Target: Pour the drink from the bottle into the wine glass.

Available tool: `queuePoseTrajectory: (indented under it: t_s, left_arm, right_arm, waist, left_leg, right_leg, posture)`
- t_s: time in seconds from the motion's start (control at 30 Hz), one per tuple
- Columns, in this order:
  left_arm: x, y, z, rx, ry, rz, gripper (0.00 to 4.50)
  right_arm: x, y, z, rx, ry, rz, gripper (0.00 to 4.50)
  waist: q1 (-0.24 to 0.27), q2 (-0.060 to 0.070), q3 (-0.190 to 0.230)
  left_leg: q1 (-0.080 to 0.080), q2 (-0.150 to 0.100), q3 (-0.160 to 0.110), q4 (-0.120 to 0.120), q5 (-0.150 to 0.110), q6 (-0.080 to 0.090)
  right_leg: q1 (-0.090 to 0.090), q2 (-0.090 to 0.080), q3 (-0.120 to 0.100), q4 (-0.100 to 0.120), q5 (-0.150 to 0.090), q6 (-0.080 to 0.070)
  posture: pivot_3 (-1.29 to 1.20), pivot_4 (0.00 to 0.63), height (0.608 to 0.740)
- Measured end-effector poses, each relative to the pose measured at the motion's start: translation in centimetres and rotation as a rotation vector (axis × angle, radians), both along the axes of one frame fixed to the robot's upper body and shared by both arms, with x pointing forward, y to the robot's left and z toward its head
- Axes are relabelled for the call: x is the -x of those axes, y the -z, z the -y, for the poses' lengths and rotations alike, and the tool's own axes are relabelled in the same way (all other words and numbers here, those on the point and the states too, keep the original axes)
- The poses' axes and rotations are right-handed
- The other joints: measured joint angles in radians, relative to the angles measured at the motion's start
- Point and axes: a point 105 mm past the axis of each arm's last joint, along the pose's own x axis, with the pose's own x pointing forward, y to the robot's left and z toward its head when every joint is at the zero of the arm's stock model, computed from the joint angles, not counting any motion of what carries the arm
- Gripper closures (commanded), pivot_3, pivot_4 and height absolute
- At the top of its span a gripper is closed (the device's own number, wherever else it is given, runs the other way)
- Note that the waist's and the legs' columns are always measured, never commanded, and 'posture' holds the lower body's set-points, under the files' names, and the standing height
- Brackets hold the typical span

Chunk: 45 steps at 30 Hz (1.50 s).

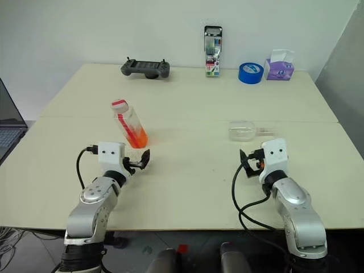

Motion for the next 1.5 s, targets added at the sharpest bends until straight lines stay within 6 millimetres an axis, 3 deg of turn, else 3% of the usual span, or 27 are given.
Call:
queuePoseTrajectory:
  t_s: [0.57, 1.2, 1.27, 1.37, 1.5]
  left_arm:
    - [-0.7, -2.3, -0.2, 0.041, 0.029, 0.052, 0.03]
    - [-0.5, -2.6, -1.1, 0.046, -0.02, 0.047, 0.03]
    - [-0.5, -2.7, -1.3, 0.046, -0.03, 0.05, 0.03]
    - [-0.5, -2.9, -1.5, 0.046, -0.046, 0.058, 0.03]
    - [-1.1, -4.1, -1.3, 0.047, -0.035, 0.09, 0.03]
  right_arm:
    - [0.3, 0.5, -0.5, -0.038, 0.015, -0.008, 0.0]
    - [0.0, 0.9, -1.2, -0.028, -0.065, -0.013, 0.0]
    - [-0.3, -0.1, -1.0, -0.04, -0.104, 0.008, 0.0]
    - [-0.4, -3.4, -1.5, -0.092, -0.282, 0.063, 0.0]
    - [1.9, -8.4, -4.6, -0.137, -0.702, 0.053, 0.0]
  waist:
    - [0.0, 0.0, 0.0]
    - [0.0, 0.0, 0.0]
    - [0.0, 0.0, 0.0]
    - [-0.001, 0.0, 0.0]
    - [0.0, 0.0, 0.001]
  left_leg:
    - [0.0, 0.0, 0.0, 0.0, 0.0, 0.0]
    - [0.0, 0.0, 0.0, 0.0, 0.0, 0.0]
    - [0.0, 0.0, 0.0, 0.0, 0.0, 0.0]
    - [0.0, 0.0, 0.0, 0.0, 0.0, 0.0]
    - [0.0, -0.001, -0.001, 0.0, 0.0, 0.0]
  right_leg:
    - [0.0, 0.0, 0.0, 0.0, 0.0, 0.0]
    - [0.0, 0.0, 0.0, 0.0, 0.0, 0.0]
    - [0.0, 0.0, 0.0, 0.0, 0.0, 0.0]
    - [0.0, 0.0, 0.0, 0.0, 0.0, 0.0]
    - [0.001, 0.001, -0.002, 0.0, 0.001, -0.002]
  posture:
    - [0.0, 0.15, 0.74]
    - [0.0, 0.15, 0.74]
    - [0.0, 0.15, 0.74]
    - [0.0, 0.15, 0.74]
    - [0.0, 0.15, 0.74]
